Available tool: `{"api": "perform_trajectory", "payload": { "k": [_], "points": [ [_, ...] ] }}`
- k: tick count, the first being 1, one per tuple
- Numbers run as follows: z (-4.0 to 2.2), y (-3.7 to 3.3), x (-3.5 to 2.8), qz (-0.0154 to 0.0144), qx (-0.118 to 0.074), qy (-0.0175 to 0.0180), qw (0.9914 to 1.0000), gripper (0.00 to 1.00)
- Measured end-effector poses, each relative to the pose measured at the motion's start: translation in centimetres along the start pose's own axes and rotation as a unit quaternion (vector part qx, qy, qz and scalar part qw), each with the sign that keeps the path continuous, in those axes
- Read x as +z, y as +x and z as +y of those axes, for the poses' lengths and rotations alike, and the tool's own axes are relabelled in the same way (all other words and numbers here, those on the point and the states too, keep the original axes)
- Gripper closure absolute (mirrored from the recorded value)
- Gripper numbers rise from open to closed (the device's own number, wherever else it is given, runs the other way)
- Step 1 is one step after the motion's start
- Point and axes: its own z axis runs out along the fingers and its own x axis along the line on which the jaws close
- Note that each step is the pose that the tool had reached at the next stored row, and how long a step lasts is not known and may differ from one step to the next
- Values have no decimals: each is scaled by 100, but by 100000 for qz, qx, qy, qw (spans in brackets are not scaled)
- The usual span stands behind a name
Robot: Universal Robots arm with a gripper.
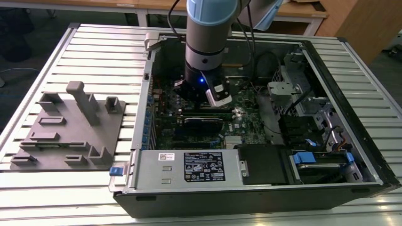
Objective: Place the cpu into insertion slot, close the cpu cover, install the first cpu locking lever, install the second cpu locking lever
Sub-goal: 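Install the second cpu locking lever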
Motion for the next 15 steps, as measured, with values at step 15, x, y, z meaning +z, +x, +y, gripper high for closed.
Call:
{"api": "perform_trajectory", "payload": {
  "k": [15],
  "points": [
    [-16,43,49,2,-1,-336,99999,89]
  ]
}}
